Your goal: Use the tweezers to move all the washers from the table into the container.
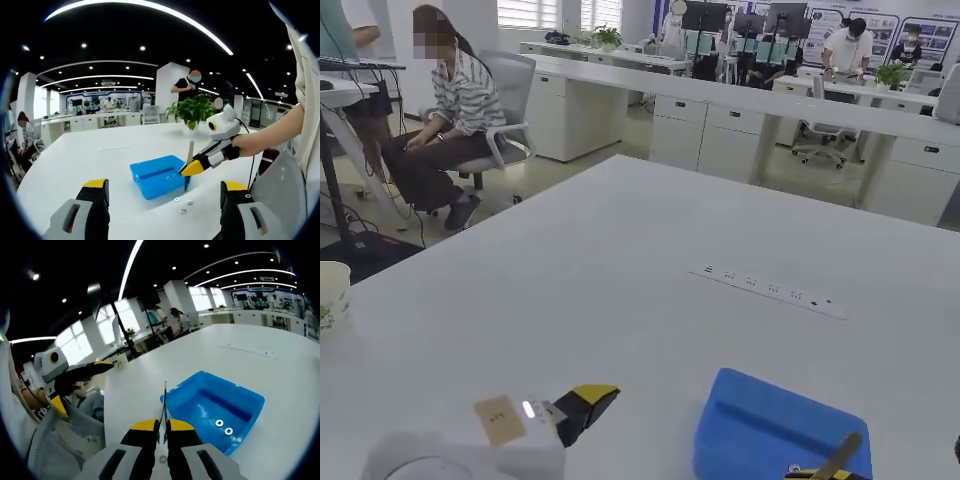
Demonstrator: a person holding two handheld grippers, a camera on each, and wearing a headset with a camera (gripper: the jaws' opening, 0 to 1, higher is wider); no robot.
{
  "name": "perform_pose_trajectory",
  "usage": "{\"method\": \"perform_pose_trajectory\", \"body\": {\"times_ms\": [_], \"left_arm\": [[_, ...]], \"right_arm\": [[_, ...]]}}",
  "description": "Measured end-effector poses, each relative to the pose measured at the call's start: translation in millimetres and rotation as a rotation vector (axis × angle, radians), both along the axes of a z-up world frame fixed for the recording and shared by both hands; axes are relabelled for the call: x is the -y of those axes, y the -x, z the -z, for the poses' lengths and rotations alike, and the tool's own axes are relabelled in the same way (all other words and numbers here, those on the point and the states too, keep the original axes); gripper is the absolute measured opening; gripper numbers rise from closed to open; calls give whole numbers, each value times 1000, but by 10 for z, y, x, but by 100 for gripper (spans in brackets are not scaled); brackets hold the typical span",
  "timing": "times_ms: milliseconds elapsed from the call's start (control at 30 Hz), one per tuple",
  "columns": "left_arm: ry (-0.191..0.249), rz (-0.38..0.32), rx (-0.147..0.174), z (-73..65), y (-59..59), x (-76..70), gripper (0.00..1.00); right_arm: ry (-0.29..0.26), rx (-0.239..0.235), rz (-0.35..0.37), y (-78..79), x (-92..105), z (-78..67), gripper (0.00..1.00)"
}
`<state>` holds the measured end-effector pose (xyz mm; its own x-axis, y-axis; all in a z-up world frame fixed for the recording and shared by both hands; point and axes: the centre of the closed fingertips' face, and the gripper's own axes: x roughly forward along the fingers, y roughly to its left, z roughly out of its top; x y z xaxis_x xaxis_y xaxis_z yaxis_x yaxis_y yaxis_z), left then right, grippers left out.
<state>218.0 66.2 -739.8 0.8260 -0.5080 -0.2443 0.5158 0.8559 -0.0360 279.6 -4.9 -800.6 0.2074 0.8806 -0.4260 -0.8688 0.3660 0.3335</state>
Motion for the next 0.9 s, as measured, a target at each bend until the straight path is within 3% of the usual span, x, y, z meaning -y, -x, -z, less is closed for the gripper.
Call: {"method": "perform_pose_trajectory", "body": {"times_ms": [433, 767, 900], "left_arm": [[2, 1, 0, -4, 4, 1, 94], [0, 2, -3, 3, 7, 1, 93], [-2, 4, -4, 5, 7, 1, 93]], "right_arm": [[50, -51, -6, 166, 10, 268, 4], [78, -55, 1, 166, 65, 378, 4], [61, -53, -1, 179, 56, 368, 4]]}}
